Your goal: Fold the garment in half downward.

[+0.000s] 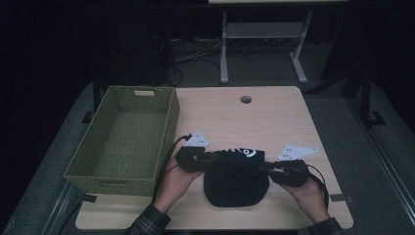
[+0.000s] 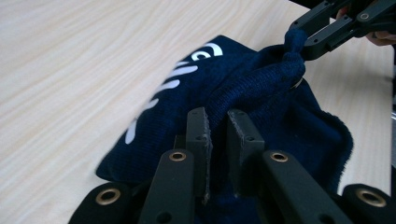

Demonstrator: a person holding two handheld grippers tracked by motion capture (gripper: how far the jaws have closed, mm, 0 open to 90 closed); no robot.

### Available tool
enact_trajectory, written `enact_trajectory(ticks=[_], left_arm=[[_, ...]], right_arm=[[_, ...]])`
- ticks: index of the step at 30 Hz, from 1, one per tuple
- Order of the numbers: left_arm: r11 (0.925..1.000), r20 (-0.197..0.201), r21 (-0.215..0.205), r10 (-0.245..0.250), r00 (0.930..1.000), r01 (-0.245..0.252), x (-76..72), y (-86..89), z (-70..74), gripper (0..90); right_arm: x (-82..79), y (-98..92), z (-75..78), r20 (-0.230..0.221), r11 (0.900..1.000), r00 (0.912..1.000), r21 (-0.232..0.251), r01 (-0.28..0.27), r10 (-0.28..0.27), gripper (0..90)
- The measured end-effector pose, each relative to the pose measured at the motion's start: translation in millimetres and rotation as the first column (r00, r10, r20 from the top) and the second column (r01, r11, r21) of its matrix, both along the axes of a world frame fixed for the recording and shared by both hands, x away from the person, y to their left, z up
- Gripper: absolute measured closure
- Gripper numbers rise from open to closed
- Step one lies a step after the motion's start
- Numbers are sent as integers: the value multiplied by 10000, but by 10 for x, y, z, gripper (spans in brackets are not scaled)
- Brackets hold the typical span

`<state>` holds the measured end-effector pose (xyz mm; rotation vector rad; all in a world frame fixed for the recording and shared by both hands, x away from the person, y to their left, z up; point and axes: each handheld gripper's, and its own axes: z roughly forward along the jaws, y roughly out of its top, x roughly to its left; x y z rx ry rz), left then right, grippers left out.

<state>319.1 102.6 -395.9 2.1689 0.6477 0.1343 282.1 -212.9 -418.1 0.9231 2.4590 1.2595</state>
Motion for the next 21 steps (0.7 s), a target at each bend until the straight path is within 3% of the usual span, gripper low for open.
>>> enact_trajectory(ticks=[11,21], left_arm=[[9994,-526,65,-327,9981,330,-182,34,-136,757],[9984,-670,233,-494,9965,510,-364,91,-242,677]], right_arm=[[-175,-4,-99,-458,9994,9984,124,-312,317,669],[-310,8,-185,-782,9983,9953,183,-550,563,609]])
